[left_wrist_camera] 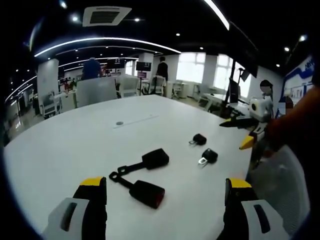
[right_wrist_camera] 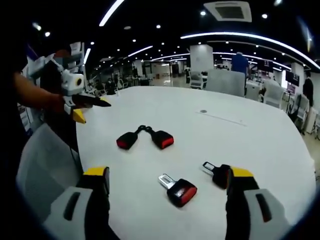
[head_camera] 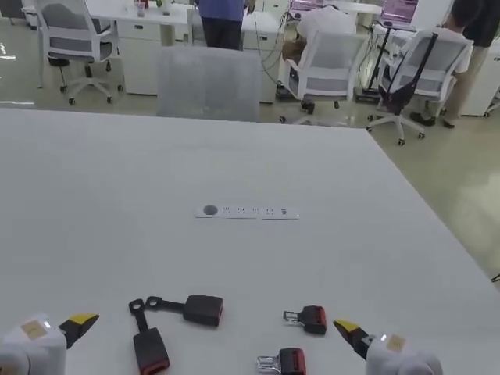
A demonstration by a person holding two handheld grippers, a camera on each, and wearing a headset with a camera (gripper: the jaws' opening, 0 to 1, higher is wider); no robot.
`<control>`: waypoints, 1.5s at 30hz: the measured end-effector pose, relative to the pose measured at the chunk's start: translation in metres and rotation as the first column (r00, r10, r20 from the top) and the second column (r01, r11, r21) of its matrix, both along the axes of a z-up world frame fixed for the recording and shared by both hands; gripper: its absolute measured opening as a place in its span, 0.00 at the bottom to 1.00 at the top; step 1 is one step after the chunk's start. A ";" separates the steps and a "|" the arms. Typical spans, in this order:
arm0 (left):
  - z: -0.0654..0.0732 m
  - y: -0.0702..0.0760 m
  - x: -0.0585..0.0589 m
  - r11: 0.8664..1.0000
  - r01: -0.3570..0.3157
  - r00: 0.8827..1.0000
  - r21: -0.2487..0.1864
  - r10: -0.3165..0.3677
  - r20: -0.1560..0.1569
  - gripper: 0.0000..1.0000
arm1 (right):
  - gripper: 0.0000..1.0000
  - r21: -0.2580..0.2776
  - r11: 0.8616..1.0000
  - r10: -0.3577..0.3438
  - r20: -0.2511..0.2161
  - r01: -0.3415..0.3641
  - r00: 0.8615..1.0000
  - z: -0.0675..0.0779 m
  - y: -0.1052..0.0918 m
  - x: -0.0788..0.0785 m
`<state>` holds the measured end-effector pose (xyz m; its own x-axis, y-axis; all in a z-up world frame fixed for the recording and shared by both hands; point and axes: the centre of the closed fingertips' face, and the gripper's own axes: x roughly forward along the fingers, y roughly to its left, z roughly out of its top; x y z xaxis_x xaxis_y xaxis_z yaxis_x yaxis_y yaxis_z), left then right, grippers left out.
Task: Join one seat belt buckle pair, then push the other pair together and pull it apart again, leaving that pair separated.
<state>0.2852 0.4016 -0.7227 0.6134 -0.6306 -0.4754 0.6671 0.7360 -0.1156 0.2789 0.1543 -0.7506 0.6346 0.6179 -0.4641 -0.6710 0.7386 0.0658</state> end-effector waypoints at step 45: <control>-0.052 -0.009 0.025 0.995 0.083 0.993 0.049 -0.078 -0.093 0.97 | 0.94 -0.073 0.991 0.104 -0.130 -0.114 0.986 -0.055 0.003 0.024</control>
